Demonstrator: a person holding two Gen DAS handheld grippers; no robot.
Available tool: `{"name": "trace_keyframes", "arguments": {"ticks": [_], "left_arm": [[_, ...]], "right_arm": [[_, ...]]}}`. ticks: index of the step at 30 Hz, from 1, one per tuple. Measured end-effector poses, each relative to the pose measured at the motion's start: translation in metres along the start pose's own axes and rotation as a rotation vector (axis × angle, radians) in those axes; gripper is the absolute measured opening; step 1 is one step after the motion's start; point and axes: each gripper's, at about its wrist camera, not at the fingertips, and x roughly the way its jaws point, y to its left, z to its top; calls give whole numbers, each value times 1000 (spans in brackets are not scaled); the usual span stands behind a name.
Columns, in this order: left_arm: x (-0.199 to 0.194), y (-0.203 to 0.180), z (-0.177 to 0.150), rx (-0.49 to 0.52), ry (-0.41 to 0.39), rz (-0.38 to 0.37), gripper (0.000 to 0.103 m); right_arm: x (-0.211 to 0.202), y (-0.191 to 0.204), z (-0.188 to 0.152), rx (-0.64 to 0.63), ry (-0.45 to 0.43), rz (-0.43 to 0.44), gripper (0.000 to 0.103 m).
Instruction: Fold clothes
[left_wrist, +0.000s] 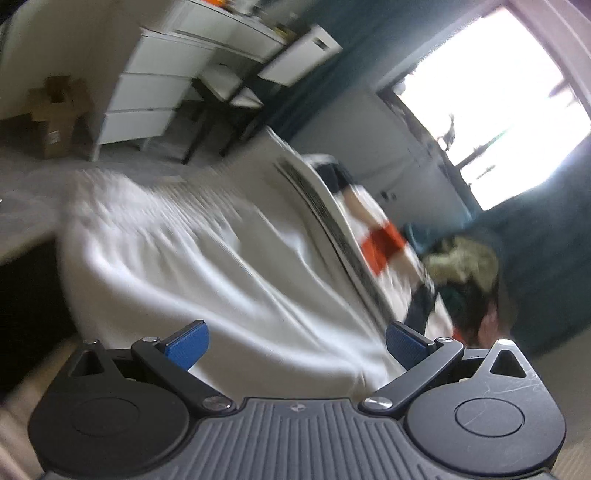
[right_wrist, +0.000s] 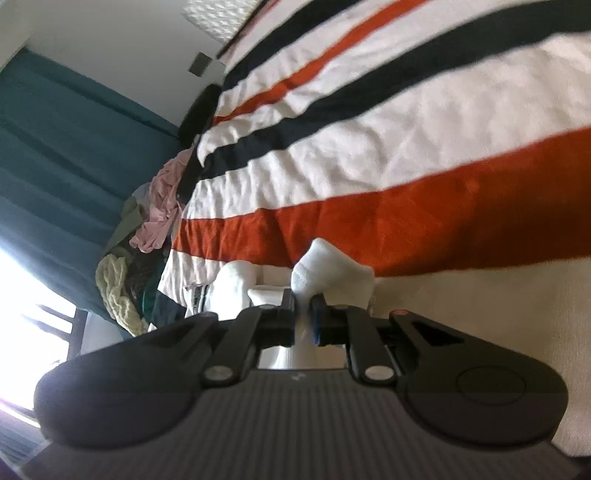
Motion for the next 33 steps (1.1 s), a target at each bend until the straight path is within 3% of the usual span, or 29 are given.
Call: {"name": "trace_keyframes", "arguments": {"ticks": [4, 8, 12, 15, 17, 21, 25, 27, 29, 33], "left_arm": [[-8, 46, 34, -105, 66, -28, 103], [-2, 84, 46, -169, 139, -48, 102], [11, 102, 48, -188, 174, -108, 102], [15, 107, 47, -185, 195, -103, 101], [9, 111, 46, -193, 194, -120, 100], [-2, 125, 48, -220, 182, -154, 100], [-7, 135, 49, -227, 176, -135, 100], [-5, 139, 48, -228, 183, -122, 100], [4, 143, 45, -223, 200, -132, 100], [29, 142, 39, -197, 228, -150, 94]], "right_arm": [[1, -5, -1, 25, 18, -7, 12], [0, -7, -2, 31, 35, -28, 12], [7, -14, -2, 60, 117, -32, 17], [10, -24, -1, 113, 159, -45, 39], [9, -31, -3, 161, 172, -79, 65], [4, -39, -7, 206, 176, -92, 64], [-2, -31, -11, 169, 144, -93, 63], [-2, -27, -12, 152, 137, -80, 53], [-1, -25, -14, 138, 137, -77, 31], [1, -25, -16, 139, 139, -74, 18]]}}
